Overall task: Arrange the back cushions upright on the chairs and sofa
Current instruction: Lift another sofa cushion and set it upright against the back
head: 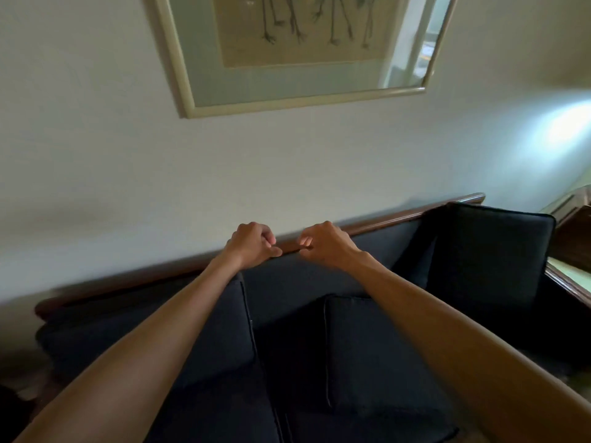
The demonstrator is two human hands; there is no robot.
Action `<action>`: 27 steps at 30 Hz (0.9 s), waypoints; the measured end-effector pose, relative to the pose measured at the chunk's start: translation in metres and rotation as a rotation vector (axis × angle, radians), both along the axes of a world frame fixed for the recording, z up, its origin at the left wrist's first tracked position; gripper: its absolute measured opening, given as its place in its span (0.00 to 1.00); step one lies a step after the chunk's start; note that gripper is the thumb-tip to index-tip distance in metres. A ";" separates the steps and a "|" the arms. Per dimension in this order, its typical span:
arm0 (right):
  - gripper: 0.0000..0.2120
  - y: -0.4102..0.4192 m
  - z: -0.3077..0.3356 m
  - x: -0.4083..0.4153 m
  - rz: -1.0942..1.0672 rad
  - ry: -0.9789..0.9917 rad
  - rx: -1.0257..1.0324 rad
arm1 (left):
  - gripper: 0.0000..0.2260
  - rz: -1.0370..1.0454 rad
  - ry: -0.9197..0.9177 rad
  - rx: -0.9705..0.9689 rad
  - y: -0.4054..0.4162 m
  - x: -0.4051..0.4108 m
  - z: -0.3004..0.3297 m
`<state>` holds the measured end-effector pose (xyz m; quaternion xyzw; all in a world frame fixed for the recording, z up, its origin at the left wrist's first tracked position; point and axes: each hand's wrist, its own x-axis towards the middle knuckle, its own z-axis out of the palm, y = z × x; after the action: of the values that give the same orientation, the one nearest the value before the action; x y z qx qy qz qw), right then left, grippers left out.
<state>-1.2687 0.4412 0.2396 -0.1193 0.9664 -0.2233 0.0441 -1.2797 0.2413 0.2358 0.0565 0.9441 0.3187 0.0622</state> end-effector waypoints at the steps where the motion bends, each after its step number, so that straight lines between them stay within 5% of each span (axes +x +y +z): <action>1: 0.10 0.028 0.000 0.006 -0.021 -0.002 -0.003 | 0.09 -0.037 0.005 0.015 0.031 0.004 0.000; 5: 0.07 0.145 -0.021 0.024 -0.126 -0.044 -0.014 | 0.08 -0.116 -0.012 0.046 0.149 0.018 -0.026; 13: 0.11 0.340 -0.143 0.049 -0.263 -0.291 -0.003 | 0.08 0.046 -0.172 0.022 0.302 0.035 -0.149; 21: 0.23 0.423 -0.319 0.086 -0.390 -0.374 0.026 | 0.15 0.138 -0.300 -0.130 0.332 0.056 -0.313; 27: 0.42 0.464 -0.420 0.122 -0.800 -0.431 -0.045 | 0.29 0.275 -0.386 -0.235 0.311 0.086 -0.421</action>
<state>-1.1470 0.9047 -0.1806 0.3117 0.9002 -0.2634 0.1520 -1.1935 0.5524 -0.1850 -0.1419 0.9441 0.2173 0.2034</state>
